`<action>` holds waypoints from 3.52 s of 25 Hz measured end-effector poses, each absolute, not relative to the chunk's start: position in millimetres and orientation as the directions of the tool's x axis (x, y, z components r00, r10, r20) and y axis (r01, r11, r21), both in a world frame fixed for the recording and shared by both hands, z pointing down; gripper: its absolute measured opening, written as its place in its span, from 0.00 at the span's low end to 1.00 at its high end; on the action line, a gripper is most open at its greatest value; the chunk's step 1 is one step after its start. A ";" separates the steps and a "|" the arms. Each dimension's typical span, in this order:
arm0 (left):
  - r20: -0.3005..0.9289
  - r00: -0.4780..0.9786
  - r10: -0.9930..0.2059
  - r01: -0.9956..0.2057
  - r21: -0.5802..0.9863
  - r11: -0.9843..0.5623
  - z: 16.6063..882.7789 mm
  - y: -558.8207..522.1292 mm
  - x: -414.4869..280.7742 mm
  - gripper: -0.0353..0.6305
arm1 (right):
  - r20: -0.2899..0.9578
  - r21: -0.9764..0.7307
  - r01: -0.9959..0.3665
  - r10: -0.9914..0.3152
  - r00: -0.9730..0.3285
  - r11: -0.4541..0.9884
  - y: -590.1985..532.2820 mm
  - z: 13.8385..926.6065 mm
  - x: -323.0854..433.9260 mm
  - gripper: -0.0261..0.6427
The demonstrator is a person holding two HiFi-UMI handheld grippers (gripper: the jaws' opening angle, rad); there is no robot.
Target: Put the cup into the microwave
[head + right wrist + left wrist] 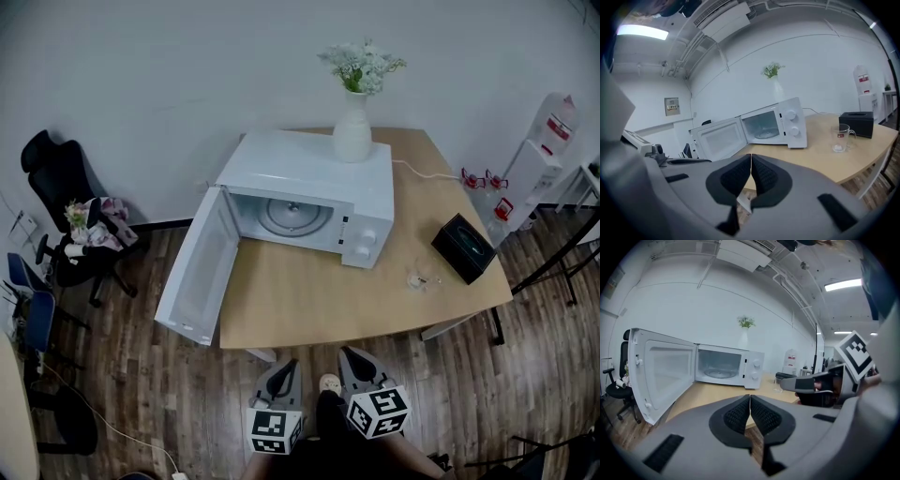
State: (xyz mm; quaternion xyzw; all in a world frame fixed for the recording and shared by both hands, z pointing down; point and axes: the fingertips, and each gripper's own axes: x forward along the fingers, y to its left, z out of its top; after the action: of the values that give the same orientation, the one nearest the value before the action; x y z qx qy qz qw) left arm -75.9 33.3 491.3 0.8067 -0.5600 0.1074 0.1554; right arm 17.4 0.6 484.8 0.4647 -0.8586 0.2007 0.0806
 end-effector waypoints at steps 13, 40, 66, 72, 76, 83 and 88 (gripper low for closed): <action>0.358 0.326 -0.875 -0.945 0.134 -0.298 497.9 -43.8 -64.8 0.06 | 0.291 -0.282 -0.794 -0.740 -0.606 0.539 -84.3 481.6 21.3 0.03; 0.317 0.299 -0.900 -0.954 0.127 -0.272 501.7 -135.6 -56.4 0.06 | 0.300 -0.290 -0.789 -0.732 -0.612 0.541 -172.4 504.6 35.7 0.03; 0.336 0.609 -0.718 -0.785 0.125 -0.607 491.2 -181.7 -5.6 0.06 | 0.332 -0.290 -0.951 -0.920 -0.206 0.108 -180.3 505.2 125.4 0.03; 0.358 0.687 -0.633 -0.709 0.136 -0.692 492.8 -183.3 23.6 0.06 | 0.368 -0.272 -0.962 -0.927 -0.076 -0.029 -169.3 512.1 162.7 0.03; 0.373 0.721 -0.584 -0.667 0.144 -0.731 495.8 -181.6 41.7 0.06 | 0.400 -0.256 -0.961 -0.917 -0.008 -0.103 -164.6 520.3 187.0 0.04; 0.396 0.745 -0.537 -0.629 0.150 -0.763 502.9 -179.1 57.9 0.06 | 0.452 -0.270 -0.946 -0.891 0.040 -0.180 -165.3 544.0 220.0 0.23; 0.401 0.731 -0.553 -0.647 0.146 -0.749 502.8 -181.9 53.5 0.06 | 0.519 -0.258 -0.931 -0.850 0.092 -0.258 -174.1 568.3 238.0 0.44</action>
State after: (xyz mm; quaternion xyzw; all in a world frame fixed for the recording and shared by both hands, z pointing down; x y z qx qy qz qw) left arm 53.5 -181.9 502.8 0.9197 -0.3261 0.1685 0.1392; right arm 238.0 -174.1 568.3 0.7357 -0.6052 0.2963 0.0683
